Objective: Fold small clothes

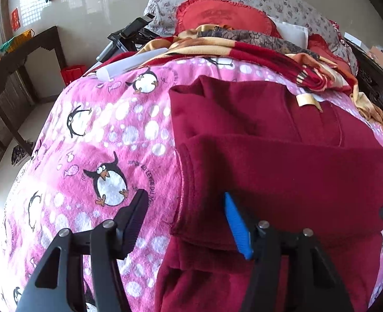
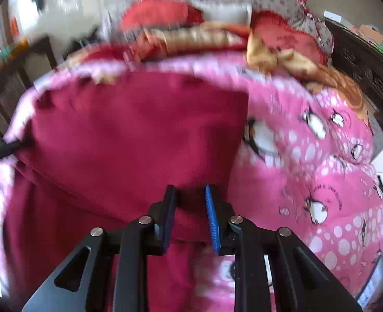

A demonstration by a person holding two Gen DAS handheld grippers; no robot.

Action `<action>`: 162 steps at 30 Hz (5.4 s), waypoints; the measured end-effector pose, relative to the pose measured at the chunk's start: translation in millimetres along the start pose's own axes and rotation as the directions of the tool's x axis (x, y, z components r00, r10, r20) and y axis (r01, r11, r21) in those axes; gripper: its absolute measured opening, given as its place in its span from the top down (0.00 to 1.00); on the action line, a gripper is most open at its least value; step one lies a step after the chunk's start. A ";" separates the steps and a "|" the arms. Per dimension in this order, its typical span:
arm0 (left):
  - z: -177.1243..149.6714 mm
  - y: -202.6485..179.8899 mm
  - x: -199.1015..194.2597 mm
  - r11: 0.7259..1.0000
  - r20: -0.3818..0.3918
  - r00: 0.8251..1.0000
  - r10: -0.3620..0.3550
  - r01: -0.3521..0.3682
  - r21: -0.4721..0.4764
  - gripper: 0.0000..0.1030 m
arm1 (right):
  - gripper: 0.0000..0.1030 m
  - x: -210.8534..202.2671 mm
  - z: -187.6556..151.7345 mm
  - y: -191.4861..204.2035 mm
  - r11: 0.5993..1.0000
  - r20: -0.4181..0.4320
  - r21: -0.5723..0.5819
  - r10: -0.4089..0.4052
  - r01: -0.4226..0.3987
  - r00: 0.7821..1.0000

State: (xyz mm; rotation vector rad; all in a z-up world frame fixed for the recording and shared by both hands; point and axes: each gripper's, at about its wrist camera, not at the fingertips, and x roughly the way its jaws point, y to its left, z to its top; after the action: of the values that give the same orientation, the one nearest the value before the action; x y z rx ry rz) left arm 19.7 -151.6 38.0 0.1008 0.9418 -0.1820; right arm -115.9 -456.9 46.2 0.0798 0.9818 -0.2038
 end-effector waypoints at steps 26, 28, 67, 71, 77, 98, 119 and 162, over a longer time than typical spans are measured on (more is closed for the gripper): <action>14.9 4.8 13.4 1.000 -0.018 1.000 -0.001 0.001 -0.009 0.29 | 0.95 12.9 46.0 -21.5 0.986 0.049 0.154 0.052 -0.059 0.997; 11.7 7.8 5.6 1.000 -0.016 1.000 -0.007 0.006 -0.006 0.29 | 0.95 -5.9 39.9 -25.4 0.985 0.066 0.163 0.054 -0.064 0.996; -148.9 73.7 -183.2 0.991 -0.060 0.990 -0.127 0.124 -0.052 0.22 | 0.88 -94.1 -159.8 189.3 0.692 -0.324 0.072 0.697 -0.718 0.640; -160.0 84.3 -179.2 0.982 -0.097 0.982 -0.165 0.154 -0.107 0.20 | 0.88 -118.9 -180.6 245.2 0.571 -0.387 -0.015 0.754 -0.821 0.531; -188.2 74.8 -168.6 0.980 -0.167 0.967 -0.193 0.181 -0.084 0.20 | 0.88 -156.2 -173.9 190.5 0.671 -0.244 -0.095 0.701 -0.735 0.671; -239.1 41.8 -144.4 0.989 -0.285 0.948 -0.143 0.149 0.001 0.09 | 0.83 -126.2 -226.7 5.9 0.898 -0.136 0.233 0.410 -0.373 0.902; -235.3 27.6 -135.1 0.990 -0.337 0.935 -0.106 0.129 0.048 0.00 | 0.69 -113.5 -238.4 -23.5 0.720 -0.074 0.373 0.651 -0.585 0.755; -210.2 42.5 -152.3 0.925 -0.298 0.876 -0.379 0.363 -0.110 0.94 | 1.00 -125.5 -216.7 -18.1 0.742 0.000 0.324 0.621 -0.587 0.784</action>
State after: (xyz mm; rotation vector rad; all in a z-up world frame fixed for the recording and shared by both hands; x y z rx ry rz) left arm -226.2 -58.3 38.8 -0.1049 1.2808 -0.5102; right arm -364.2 -423.2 31.0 0.7020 0.9764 0.2605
